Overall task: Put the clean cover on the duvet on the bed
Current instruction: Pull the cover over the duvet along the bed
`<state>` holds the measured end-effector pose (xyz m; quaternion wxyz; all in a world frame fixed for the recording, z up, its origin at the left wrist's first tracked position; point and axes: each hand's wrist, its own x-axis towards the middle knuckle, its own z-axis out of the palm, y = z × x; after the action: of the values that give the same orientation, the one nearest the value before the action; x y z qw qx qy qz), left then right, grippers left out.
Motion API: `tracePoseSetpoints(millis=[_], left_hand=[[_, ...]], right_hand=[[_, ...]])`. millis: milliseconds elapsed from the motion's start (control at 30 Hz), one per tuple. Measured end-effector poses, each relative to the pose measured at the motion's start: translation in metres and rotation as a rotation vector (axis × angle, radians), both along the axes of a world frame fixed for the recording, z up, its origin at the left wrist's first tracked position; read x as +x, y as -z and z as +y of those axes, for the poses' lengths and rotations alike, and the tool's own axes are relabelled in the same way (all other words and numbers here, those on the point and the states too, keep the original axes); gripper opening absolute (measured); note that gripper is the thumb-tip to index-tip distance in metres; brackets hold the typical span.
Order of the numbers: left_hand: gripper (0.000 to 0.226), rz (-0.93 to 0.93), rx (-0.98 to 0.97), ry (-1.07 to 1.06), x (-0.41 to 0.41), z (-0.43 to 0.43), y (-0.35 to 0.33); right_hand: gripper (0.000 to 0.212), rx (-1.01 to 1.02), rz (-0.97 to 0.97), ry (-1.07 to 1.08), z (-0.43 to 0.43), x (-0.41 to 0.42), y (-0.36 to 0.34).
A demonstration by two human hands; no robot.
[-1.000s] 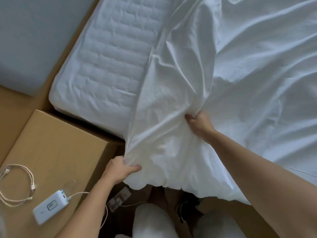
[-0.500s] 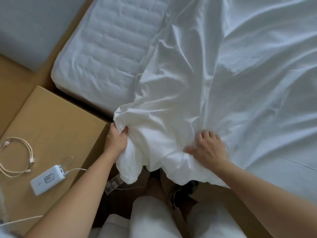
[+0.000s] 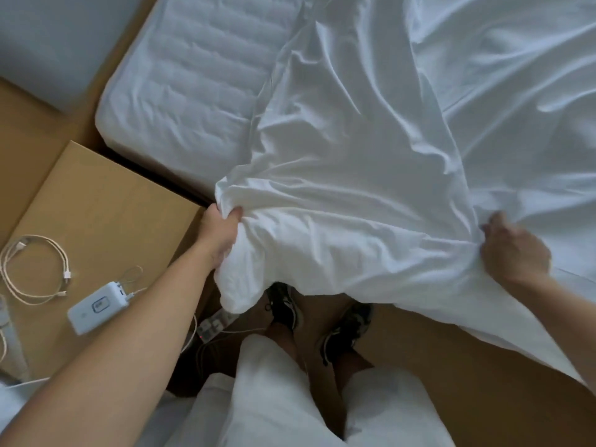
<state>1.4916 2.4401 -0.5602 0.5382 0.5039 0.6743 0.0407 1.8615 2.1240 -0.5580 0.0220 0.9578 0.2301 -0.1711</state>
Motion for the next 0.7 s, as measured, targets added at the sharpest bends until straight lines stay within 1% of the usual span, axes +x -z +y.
tracePoseSetpoints(millis=[33,67,100,133,167,200,233,267,300,333,367,400,433,500,567,633,667,700], left_hand=[[0.037,-0.021,-0.048,-0.074,0.004,-0.003,-0.004],[0.042,-0.037,-0.104,-0.137,0.006,-0.006,-0.007],[0.046,-0.048,-0.156,-0.179,0.008,-0.008,-0.009],[0.049,-0.061,-0.205,-0.202,0.009,-0.009,-0.011],[0.052,-0.082,-0.256,-0.213,0.010,-0.008,-0.014],[0.054,-0.106,-0.313,-0.209,0.009,-0.005,-0.016],[0.055,-0.140,-0.375,-0.207,0.010,-0.002,-0.018],[0.057,-0.180,-0.441,-0.208,0.008,0.001,-0.018],[0.059,-0.218,-0.506,-0.209,0.005,0.002,-0.017],[0.061,-0.247,-0.560,-0.206,0.001,0.002,-0.016],[0.063,-0.272,-0.606,-0.190,-0.005,0.001,-0.015],[0.065,-0.298,-0.644,-0.154,-0.012,-0.002,-0.015],[0.067,-0.320,-0.673,-0.098,-0.020,-0.006,-0.016],[0.072,-0.304,-0.703,0.054,-0.039,-0.018,-0.015],[0.074,-0.260,-0.730,0.180,-0.057,-0.036,-0.015],[0.068,-0.257,-0.716,0.154,-0.065,-0.047,-0.014],[0.062,-0.248,-0.687,0.102,-0.065,-0.048,-0.013],[0.055,-0.229,-0.648,0.055,-0.065,-0.046,-0.013]], right_hand=[[0.020,0.167,-0.055,-0.039,0.013,-0.026,-0.001],[0.025,0.347,-0.060,-0.085,0.031,-0.061,-0.007],[0.033,0.480,-0.007,-0.151,0.048,-0.102,-0.012],[0.043,0.553,0.106,-0.220,0.063,-0.145,-0.010],[0.053,0.548,0.314,-0.234,0.076,-0.186,-0.009],[0.061,0.498,0.557,-0.133,0.090,-0.222,-0.003],[0.068,0.426,0.792,0.085,0.105,-0.247,0.003],[0.074,0.373,1.051,0.407,0.118,-0.265,0.010],[0.078,0.402,1.322,0.737,0.128,-0.278,0.017],[0.079,0.518,1.514,0.985,0.135,-0.288,0.021],[0.081,0.676,1.588,1.142,0.141,-0.297,0.024],[0.080,0.815,1.577,1.227,0.146,-0.304,0.029],[0.075,0.895,1.503,1.252,0.151,-0.310,0.032],[0.065,0.893,1.285,1.253,0.157,-0.317,0.033],[0.054,0.911,1.165,1.276,0.160,-0.320,0.037],[0.037,0.972,1.062,1.253,0.160,-0.319,0.037],[0.032,0.975,1.002,1.209,0.161,-0.318,0.037],[0.031,0.975,0.957,1.162,0.161,-0.318,0.036]])
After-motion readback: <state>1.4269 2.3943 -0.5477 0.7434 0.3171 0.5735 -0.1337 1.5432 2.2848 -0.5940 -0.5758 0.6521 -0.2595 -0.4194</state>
